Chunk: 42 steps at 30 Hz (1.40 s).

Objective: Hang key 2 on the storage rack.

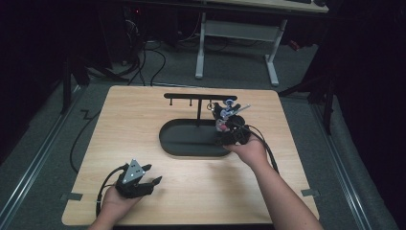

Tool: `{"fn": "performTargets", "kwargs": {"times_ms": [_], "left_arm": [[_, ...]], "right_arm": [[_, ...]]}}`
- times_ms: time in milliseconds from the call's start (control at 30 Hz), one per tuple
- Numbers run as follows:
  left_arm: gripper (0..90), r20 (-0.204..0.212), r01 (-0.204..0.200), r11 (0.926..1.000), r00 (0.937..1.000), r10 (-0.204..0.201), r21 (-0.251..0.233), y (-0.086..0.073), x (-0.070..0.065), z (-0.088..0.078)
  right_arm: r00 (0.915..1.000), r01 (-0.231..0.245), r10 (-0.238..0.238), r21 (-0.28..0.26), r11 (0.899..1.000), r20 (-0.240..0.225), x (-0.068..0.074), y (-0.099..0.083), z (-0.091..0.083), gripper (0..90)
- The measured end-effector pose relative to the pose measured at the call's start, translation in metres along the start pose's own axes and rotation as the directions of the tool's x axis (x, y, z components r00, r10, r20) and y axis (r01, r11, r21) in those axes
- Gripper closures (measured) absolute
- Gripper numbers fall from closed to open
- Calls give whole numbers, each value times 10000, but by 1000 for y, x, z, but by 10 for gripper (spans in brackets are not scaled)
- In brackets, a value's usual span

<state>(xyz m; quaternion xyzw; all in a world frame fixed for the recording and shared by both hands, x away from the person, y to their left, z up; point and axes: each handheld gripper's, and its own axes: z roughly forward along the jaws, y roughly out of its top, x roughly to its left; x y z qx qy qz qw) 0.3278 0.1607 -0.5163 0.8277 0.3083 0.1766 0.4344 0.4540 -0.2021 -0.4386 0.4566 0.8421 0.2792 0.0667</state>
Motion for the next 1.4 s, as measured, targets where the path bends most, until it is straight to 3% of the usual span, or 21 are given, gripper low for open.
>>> {"fn": "performTargets", "kwargs": {"times_ms": [167,267,367,467,633,800,900,933,1033,1100,1400], "left_arm": [[401,13,15,10000,10000,-15,21,0,0,1],[400,-19,21,10000,10000,-21,48,0,-1,2],[400,-10,0,10000,10000,0,58,0,-2,1],[400,-26,3,10000,10000,-3,91,0,-1,2],[399,-47,10,10000,10000,-10,97,-1,-1,3],[399,-60,36,10000,10000,-35,72,0,-2,3],[399,-43,184,9998,9998,-184,22,0,-3,2],[399,-34,241,9997,9997,-241,11,0,-3,2],[399,-101,238,9997,9997,-238,19,0,-5,3],[398,-101,282,9996,9996,-282,24,-1,-5,3],[378,-189,223,9997,9996,-225,-117,-2,-4,-4]], "right_arm": [[9998,15,-9,-292,9996,201,-1,-19,2,409],[9983,162,-112,-879,9960,570,1,-35,-1,392],[9938,565,-424,-1383,9888,1027,5,-59,-5,345],[9947,502,-326,-1843,9816,974,6,-85,-8,312],[9975,141,48,-2662,9638,700,1,-133,-16,281],[9970,-90,323,-3071,9516,710,-4,-177,-26,222],[9933,-116,504,-3426,9394,1045,-6,-205,-35,204],[9909,-297,754,-3655,9303,1113,-7,-215,-37,172],[9892,-128,649,-3629,9317,1317,-9,-222,-40,147],[9894,-99,591,-3447,9387,1327,-10,-220,-39,146],[9884,-357,847,-3499,9361,1259,-10,-216,-35,144]]}}
